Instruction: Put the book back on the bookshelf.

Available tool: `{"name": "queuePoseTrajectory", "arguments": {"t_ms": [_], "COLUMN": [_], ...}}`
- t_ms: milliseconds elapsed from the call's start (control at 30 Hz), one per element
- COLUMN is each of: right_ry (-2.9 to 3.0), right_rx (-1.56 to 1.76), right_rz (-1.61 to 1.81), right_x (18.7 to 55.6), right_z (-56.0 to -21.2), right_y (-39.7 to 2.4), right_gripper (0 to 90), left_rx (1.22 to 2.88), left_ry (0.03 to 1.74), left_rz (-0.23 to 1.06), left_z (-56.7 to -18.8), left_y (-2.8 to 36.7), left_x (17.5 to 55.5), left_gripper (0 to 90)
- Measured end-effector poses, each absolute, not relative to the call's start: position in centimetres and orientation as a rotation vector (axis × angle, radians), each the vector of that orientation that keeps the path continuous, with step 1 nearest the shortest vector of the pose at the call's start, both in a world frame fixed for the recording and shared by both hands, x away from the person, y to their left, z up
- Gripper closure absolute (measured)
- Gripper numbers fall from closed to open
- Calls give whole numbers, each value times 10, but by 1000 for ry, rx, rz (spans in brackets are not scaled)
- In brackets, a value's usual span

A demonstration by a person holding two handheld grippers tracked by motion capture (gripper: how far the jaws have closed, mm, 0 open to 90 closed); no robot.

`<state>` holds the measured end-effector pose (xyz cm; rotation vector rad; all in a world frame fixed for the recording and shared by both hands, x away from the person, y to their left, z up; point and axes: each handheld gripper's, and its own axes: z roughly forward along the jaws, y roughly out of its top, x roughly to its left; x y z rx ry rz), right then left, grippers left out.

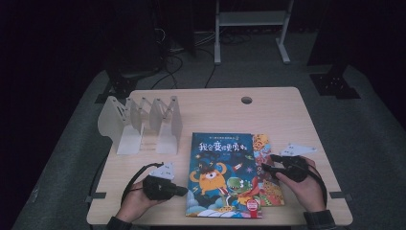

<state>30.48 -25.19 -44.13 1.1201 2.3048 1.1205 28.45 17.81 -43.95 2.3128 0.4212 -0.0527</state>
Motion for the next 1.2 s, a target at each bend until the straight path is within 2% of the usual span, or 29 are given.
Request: {"name": "queuePoseTrajectory", "arguments": {"t_ms": [267, 1200], "right_ry": [2313, 2334], "right_rx": [1115, 1103], "right_rz": [1135, 1132], "right_x": [296, 299], "right_z": [-441, -443], "right_y": [-253, -247], "right_gripper": [454, 432], "left_rx": [2281, 2301], "left_ry": [432, 289], "left_rz": [-60, -108], "left_z": [-438, -442], "left_y": [173, 93], "left_x": [284, 279], "left_gripper": [900, 900]}}
